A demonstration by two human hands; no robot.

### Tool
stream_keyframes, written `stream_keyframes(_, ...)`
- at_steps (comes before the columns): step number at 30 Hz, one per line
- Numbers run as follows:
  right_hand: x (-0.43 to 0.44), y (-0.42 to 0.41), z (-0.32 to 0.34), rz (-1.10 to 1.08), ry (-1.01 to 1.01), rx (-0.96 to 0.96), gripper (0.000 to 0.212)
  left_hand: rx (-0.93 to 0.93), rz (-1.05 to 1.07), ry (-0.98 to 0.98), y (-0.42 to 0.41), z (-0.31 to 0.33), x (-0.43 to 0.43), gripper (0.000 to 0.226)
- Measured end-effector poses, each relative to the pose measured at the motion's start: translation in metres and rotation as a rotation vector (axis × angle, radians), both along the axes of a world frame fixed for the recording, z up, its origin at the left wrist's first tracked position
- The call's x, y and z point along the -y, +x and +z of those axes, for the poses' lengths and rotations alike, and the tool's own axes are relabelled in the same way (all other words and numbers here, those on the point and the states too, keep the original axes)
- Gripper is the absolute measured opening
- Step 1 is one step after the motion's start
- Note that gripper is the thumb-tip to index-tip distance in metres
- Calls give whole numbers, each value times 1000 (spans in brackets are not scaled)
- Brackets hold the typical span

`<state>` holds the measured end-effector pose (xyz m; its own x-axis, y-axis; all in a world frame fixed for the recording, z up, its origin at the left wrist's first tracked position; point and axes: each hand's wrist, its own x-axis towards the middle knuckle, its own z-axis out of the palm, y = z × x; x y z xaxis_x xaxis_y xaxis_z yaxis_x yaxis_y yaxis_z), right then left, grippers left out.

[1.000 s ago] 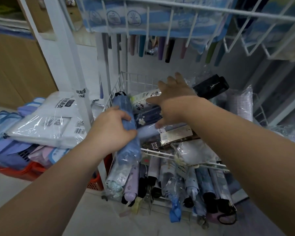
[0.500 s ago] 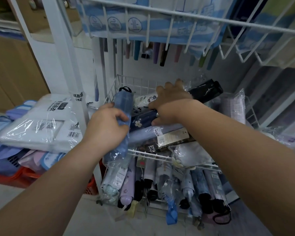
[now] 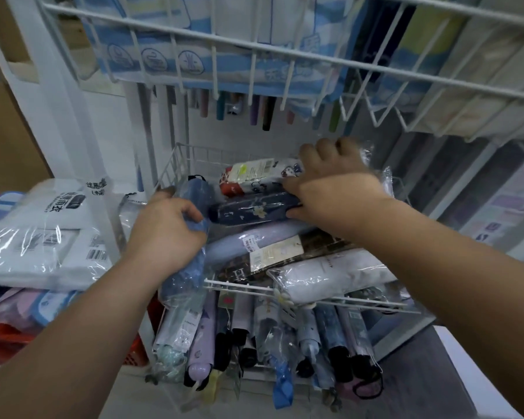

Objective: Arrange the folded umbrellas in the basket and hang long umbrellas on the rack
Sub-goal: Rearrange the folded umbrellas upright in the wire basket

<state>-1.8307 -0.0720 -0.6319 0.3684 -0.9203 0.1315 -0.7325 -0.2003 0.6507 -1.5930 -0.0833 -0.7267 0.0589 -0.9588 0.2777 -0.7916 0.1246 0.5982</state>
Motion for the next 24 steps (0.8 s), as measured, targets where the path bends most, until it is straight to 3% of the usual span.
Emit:
stream_keyframes(6, -31, -36, -11, -244, -177, 259, 55, 55, -17, 13, -21, 2, 12, 21)
stream_keyframes(12, -43, -50, -30, -437, -357, 662, 59, -3, 0, -68, -40, -4, 5, 24)
stream_keyframes(16, -45, -57, -33, -527, -337, 959, 61, 32, -26, -24, -50, -6, -1, 29)
stream_keyframes(20, -43, -61, -25, -555, -219, 933, 60, 274, -89, 19, -69, 8, -6, 52)
stream_keyframes(24, -45, -61, -22, -547, -190, 894, 59, 160, -267, -40, -112, 29, -19, 64)
